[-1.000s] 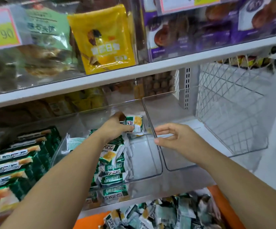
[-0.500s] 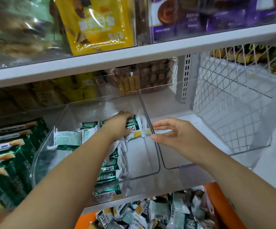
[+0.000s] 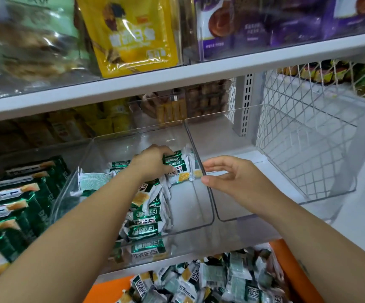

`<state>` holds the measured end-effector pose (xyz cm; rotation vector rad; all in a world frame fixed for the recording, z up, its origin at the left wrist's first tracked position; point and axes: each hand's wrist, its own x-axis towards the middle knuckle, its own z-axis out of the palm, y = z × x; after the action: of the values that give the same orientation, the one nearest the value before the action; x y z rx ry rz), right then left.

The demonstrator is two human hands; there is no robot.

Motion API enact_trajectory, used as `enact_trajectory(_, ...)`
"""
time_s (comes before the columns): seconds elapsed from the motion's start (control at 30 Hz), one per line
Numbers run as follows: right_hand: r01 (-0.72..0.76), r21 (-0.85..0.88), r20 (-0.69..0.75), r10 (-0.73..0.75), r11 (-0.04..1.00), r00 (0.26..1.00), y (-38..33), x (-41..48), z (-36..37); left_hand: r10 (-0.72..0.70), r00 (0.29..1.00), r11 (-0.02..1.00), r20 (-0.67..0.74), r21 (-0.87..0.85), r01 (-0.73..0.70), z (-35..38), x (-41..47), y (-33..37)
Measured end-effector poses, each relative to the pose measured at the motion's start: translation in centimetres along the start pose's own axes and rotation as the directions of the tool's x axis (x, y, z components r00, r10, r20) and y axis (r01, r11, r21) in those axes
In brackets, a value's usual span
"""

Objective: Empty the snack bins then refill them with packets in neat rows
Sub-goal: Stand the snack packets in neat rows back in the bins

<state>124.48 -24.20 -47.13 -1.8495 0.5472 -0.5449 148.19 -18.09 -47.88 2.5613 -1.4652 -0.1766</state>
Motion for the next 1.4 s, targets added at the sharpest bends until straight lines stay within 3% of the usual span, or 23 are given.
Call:
enact_trajectory(0.07,-0.003,0.006,-0.003,0.004,1.0,1.0,0.0,0.0,0.0,0.054,0.998,0.997,-0.027,-0.06,-0.056,-1.7,-2.1,-0.2)
enact_trajectory(0.13,-0.005,0.007,-0.008,0.005,1.0,1.0,0.0,0.0,0.0,0.091,0.996,0.996,0.005,0.023,-0.091,-3.3,-4.4,-0.5)
enact_trajectory(0.23,-0.002,0.02,-0.014,0.002,1.0,1.0,-0.2,0.0,0.4,0.013,0.963,0.97,0.27,0.23,-0.078,-4.8,-7.4,-1.0)
enact_trajectory(0.3,0.008,0.034,-0.026,-0.007,0.999,1.0,-0.3,-0.1,0.6,-0.054,0.925,0.929,0.376,0.359,-0.092,-4.8,-8.2,-1.2)
enact_trajectory(0.4,0.007,0.032,-0.029,-0.006,0.999,1.0,-0.4,-0.2,0.8,-0.058,0.94,0.876,0.336,0.469,-0.113,-4.1,-8.9,-1.1)
enact_trajectory(0.53,0.001,0.027,-0.034,0.0,1.0,0.999,-0.4,-0.4,0.9,0.043,0.993,0.933,0.108,0.351,-0.079,-4.2,-9.5,-0.4)
enact_trajectory(0.67,0.005,0.018,-0.03,-0.005,1.0,1.0,-0.4,-0.3,0.8,0.078,0.985,0.986,-0.153,0.155,-0.054,-4.2,-8.8,0.8)
enact_trajectory(0.83,0.012,0.005,-0.027,-0.012,1.0,1.0,-0.3,-0.1,0.9,-0.063,0.98,0.962,-0.188,-0.274,0.009,-2.2,-5.1,2.0)
enact_trajectory(0.93,0.018,0.02,-0.012,-0.017,1.0,1.0,-0.1,0.1,0.7,-0.131,0.983,0.913,-0.132,-0.402,0.068,-0.8,-3.2,2.1)
enact_trajectory(1.07,0.031,0.043,0.005,-0.032,0.999,0.999,0.0,0.3,0.3,-0.158,0.983,0.9,-0.095,-0.423,0.104,0.7,-1.8,1.2)
enact_trajectory(1.27,0.026,0.069,-0.003,-0.025,0.997,1.0,0.3,0.5,0.4,-0.03,0.997,0.911,-0.077,-0.412,-0.004,1.0,-1.9,0.8)
enact_trajectory(1.33,0.024,0.061,-0.007,-0.024,0.998,1.0,0.4,0.4,0.5,0.025,0.999,0.961,-0.027,-0.274,-0.031,1.3,-1.8,0.8)
enact_trajectory(1.4,0.02,0.055,-0.005,-0.019,0.998,1.0,0.3,0.4,0.4,0.042,0.999,0.999,-0.022,-0.028,-0.043,1.9,-1.8,1.4)
